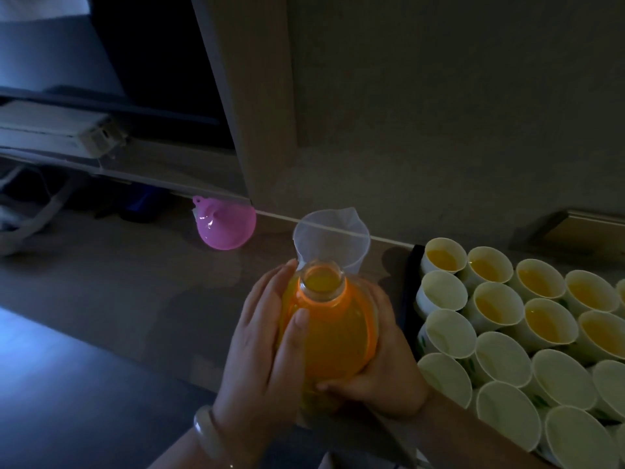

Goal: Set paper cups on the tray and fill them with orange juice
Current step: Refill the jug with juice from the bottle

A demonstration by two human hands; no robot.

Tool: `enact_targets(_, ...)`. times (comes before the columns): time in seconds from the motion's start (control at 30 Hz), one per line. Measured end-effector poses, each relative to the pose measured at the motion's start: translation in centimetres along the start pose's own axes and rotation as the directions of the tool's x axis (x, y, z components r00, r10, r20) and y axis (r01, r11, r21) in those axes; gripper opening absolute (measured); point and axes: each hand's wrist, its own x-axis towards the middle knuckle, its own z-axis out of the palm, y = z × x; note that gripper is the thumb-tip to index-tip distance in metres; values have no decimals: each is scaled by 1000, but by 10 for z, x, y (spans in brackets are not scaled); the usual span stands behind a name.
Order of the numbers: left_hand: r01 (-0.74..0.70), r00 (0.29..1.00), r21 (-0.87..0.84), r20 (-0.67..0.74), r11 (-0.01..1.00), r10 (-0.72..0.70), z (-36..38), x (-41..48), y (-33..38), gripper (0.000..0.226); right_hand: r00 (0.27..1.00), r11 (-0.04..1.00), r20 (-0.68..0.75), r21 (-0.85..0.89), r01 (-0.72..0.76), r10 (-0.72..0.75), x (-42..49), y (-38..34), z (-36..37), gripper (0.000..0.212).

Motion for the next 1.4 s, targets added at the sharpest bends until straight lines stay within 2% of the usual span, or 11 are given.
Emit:
enact_targets(0.1, 7, 1000, -29, -8, 1000, -8, 5, 11, 7, 59, 997, 997, -68, 74, -34, 40, -1, -2, 3, 103)
enact_targets(0.23, 18, 1000, 12, 2, 1000, -18, 11, 27, 14, 57, 986, 988, -145, 145, -59, 80, -1, -5, 4, 93)
enact_targets(0.53, 65, 998, -89, 19, 994, -64, 22, 54, 32, 30, 966, 965, -196, 236, -118, 166, 12, -4, -2, 93)
enact_targets(0.67, 85, 996, -47, -30, 995, -86, 25, 64, 39, 31, 963, 947, -177, 282, -150, 205, 18, -9, -4, 93)
enact_targets(0.77, 127, 990, 23, -66, 992, -125, 26, 68, 43, 23, 957, 922, -155, 341, -182, 246, 18, -12, -2, 90)
enact_targets(0.83, 164, 985, 79, -66, 983, -159, 28, 71, 44, 31, 946, 893, -150, 397, -209, 288, 17, -10, 1, 87)
enact_targets(0.93, 222, 975, 145, -60, 964, -215, 29, 74, 41, 29, 928, 851, -143, 466, -243, 344, 17, -5, 5, 78)
enact_targets(1.1, 295, 955, 182, -59, 938, -289, 31, 81, 38, 26, 905, 776, -93, 557, -298, 415, 20, -2, 7, 90)
enact_targets(1.23, 326, 945, 230, -74, 917, -317, 33, 86, 38, 31, 894, 752, -59, 567, -336, 444, 23, -3, 5, 94)
enact_targets(1.4, 369, 929, 263, -110, 891, -352, 35, 90, 42, 35, 890, 746, -29, 558, -364, 456, 25, -8, -2, 89)
